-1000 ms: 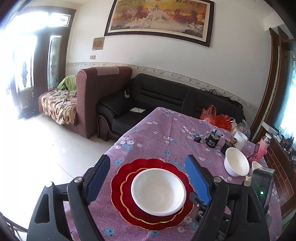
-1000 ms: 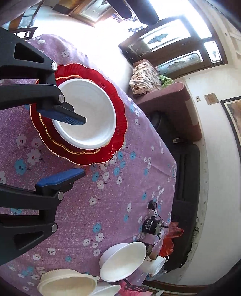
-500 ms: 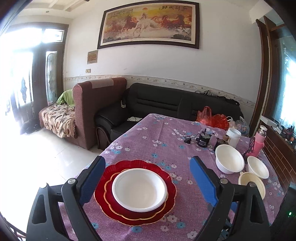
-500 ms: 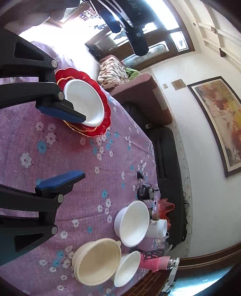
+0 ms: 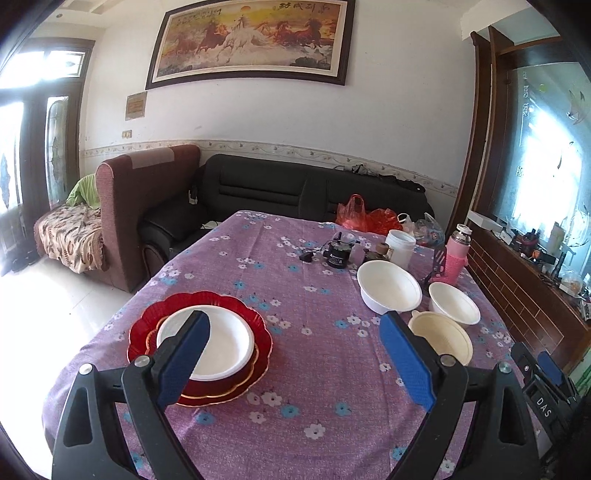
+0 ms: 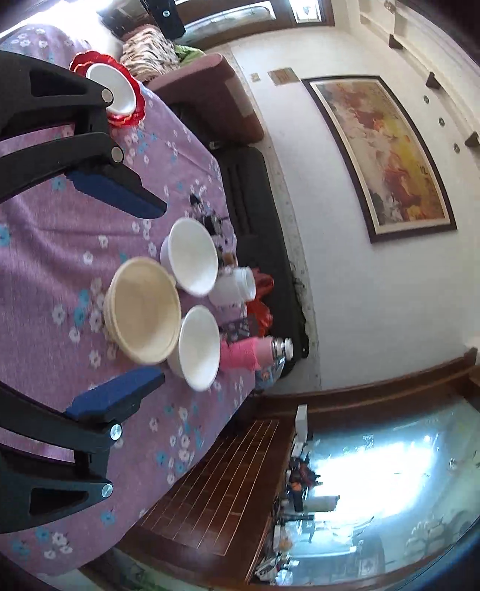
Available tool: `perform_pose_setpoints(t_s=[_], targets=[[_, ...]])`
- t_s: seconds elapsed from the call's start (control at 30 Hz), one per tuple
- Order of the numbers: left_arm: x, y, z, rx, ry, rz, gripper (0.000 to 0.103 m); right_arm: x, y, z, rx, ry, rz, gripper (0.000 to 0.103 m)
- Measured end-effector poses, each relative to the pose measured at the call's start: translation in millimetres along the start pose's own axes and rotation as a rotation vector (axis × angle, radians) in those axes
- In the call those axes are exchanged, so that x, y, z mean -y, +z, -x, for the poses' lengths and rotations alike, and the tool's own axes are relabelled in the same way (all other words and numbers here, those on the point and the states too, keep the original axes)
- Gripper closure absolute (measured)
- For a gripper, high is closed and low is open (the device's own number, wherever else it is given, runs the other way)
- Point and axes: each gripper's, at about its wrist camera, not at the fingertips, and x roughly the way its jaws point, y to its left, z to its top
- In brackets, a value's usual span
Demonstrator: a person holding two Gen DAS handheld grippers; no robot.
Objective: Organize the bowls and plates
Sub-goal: 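Withdraw the right tool and move it to the cream ribbed bowl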
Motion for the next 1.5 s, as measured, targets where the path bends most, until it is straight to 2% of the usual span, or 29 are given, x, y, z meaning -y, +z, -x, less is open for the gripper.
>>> perform_pose_setpoints(t_s=[0.13, 0.27, 0.4, 0.5, 0.53, 0.57, 0.63, 0.73, 0.87, 0.97, 1.07, 1.13, 1.2, 1.33, 1.37, 1.43, 1.5], targets=[[11, -3, 0, -0.029, -0.034, -0.009, 0.010, 46, -5, 0, -0.063, -0.054, -0.048, 0.017], [26, 3, -10, -0.030, -0.003, -0.056, 0.010, 75, 1, -6, -0.115, -0.046, -0.099, 0.017], [40, 6, -28, -0.030, 0.015, -0.079, 0.010, 79, 24, -22, -0.098, -0.061, -0.104, 0.017], [49, 10, -37, 0.010, 0.052, -0.105, 0.009, 74, 39, -46, -0.089, -0.078, -0.098, 0.017], [51, 12, -39, 0.024, 0.067, -0.115, 0.007, 71, 42, -53, -0.087, -0.075, -0.096, 0.017], [54, 13, -41, 0.037, 0.078, -0.121, 0.000, 69, 44, -61, -0.084, -0.068, -0.094, 0.017], [59, 15, -45, 0.050, 0.076, -0.126, 0.000, 63, 48, -73, -0.074, -0.047, -0.094, 0.017], [66, 14, -60, -0.006, 0.014, -0.120, 0.000, 54, 55, -94, -0.058, -0.008, -0.093, 0.017], [79, 1, -89, -0.102, 0.019, -0.170, 0.000, 60, 66, -131, -0.075, 0.011, -0.118, 0.017], [85, -5, -114, -0.184, 0.007, -0.165, 0.000, 76, 67, -162, -0.107, 0.005, -0.133, 0.018], [90, -7, -135, -0.251, -0.020, -0.147, 0.000, 99, 58, -188, -0.155, 0.006, -0.172, 0.040], [96, -10, -146, -0.284, -0.062, -0.146, 0.000, 117, 45, -198, -0.179, 0.024, -0.235, 0.040], [107, -14, -160, -0.310, -0.078, -0.152, 0.000, 129, 34, -213, -0.263, 0.049, -0.272, 0.046], [131, -17, -196, -0.374, -0.135, -0.145, 0.000, 136, 24, -227, -0.334, 0.093, -0.305, 0.046], [136, -18, -206, -0.394, -0.152, -0.136, 0.001, 133, 23, -228, -0.353, 0.115, -0.303, 0.045], [143, -21, -221, -0.430, -0.186, -0.119, 0.011, 126, 19, -232, -0.388, 0.139, -0.281, 0.045], [149, -25, -237, -0.466, -0.201, -0.113, 0.034, 117, 14, -235, -0.422, 0.147, -0.253, 0.045]])
